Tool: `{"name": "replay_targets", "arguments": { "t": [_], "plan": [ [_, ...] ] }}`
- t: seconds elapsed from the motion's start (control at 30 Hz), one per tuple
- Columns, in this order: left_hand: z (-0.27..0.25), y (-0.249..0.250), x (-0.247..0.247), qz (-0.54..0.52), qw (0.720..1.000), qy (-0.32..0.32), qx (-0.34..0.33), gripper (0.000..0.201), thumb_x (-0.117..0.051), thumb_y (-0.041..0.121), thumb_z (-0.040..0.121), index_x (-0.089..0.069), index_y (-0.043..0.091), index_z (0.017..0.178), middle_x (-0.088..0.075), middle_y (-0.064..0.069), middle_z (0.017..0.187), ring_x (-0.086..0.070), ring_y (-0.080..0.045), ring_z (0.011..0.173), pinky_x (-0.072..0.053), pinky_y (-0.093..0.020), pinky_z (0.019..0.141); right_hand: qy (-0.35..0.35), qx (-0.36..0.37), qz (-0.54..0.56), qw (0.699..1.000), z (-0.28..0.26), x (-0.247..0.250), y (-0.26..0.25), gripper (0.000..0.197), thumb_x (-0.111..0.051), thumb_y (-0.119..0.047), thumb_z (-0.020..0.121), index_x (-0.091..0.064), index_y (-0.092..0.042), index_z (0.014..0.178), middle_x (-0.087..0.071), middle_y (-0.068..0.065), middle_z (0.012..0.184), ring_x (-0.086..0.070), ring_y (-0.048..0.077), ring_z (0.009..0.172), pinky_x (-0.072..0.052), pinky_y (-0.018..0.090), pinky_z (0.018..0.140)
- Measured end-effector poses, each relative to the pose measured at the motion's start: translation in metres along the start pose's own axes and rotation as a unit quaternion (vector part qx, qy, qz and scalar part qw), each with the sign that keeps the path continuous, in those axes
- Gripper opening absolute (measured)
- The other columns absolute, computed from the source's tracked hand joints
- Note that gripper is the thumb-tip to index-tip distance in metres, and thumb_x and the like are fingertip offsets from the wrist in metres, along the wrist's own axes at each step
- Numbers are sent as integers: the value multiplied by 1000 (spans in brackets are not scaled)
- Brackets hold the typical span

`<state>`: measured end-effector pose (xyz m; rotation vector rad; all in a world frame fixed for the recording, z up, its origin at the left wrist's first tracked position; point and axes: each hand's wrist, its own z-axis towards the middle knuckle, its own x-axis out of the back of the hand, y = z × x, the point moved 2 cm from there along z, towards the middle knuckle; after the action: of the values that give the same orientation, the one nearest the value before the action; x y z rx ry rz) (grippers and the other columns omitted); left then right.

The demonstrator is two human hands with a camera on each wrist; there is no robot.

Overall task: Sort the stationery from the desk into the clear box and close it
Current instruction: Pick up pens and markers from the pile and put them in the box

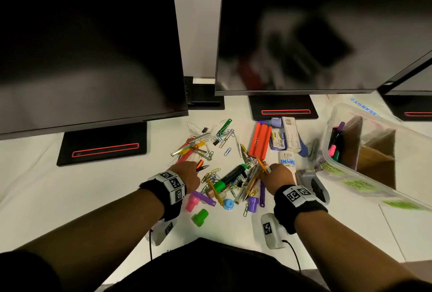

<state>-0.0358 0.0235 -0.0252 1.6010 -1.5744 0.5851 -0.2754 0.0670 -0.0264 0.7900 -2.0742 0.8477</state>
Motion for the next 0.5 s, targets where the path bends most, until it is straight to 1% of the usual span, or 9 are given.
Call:
{"name": "replay_targets", "arguments": {
  "t": [0.03,0.07,0.1,0.2,0.27,0.33,0.4,0.43,0.5],
  "plan": [
    [-1,1,3,-8,1000,10,-8,32,-46,21,92,-50,8,121,-58,-12,125,-56,-28,114,-45,-33,90,-3,-7,-5,1000,1,-2,-3,32,-57,-33,90,-60,-2,101,-64,12,99,-61,31,100,-41,29,73],
    [-2,3,5,-13,1000,20,-14,32,-43,22,94,-50,7,122,-59,-12,124,-56,-29,114,-45,-33,91,-3,-10,-8,1000,3,-5,-6,35,-57,-33,90,-59,-1,104,-65,15,106,-61,31,102,-42,29,74],
    [-3,5,7,-17,999,31,-24,32,-41,23,95,-50,7,121,-59,-13,123,-56,-29,113,-45,-33,90,0,-10,-11,1000,3,-6,-8,36,-57,-33,90,-59,-1,106,-64,16,110,-60,32,103,-44,30,76],
    [-5,13,11,-28,997,61,-44,32,-39,26,96,-52,9,120,-63,-11,118,-58,-28,109,-45,-31,86,1,-21,-26,999,5,-8,-13,36,-57,-31,90,-56,-1,110,-63,16,116,-60,32,108,-48,33,86],
    [-6,21,14,-39,994,72,-68,31,-42,28,96,-55,12,119,-65,-10,115,-59,-27,108,-45,-30,85,-2,-38,-21,999,5,-7,-12,35,-59,-27,89,-57,0,111,-62,17,116,-59,32,109,-48,34,88],
    [-6,34,14,-46,990,65,-115,26,-47,29,95,-58,11,110,-67,-10,106,-62,-27,101,-43,-28,78,-5,-38,-23,999,5,-7,-8,33,-60,-23,86,-57,0,110,-63,16,115,-59,31,108,-48,32,87],
    [-5,48,11,-35,987,42,-153,25,-55,30,91,-60,9,102,-67,-12,100,-62,-28,96,-42,-28,75,-11,-31,-26,999,3,-8,-4,32,-60,-23,85,-58,-1,109,-64,16,112,-60,31,106,-47,32,85],
    [-4,54,8,-18,986,31,-162,28,-58,32,89,-59,8,102,-65,-13,102,-61,-28,97,-44,-28,76,-13,-25,-21,999,3,-8,-1,32,-60,-24,86,-59,-1,107,-64,16,110,-60,31,104,-47,31,82],
    [-1,63,3,22,987,18,-159,36,-61,34,86,-57,8,109,-62,-13,108,-59,-28,101,-46,-30,81,-13,-13,5,1000,2,-6,3,29,-57,-26,87,-60,0,99,-64,18,101,-60,33,96,-43,29,75]
  ]
}}
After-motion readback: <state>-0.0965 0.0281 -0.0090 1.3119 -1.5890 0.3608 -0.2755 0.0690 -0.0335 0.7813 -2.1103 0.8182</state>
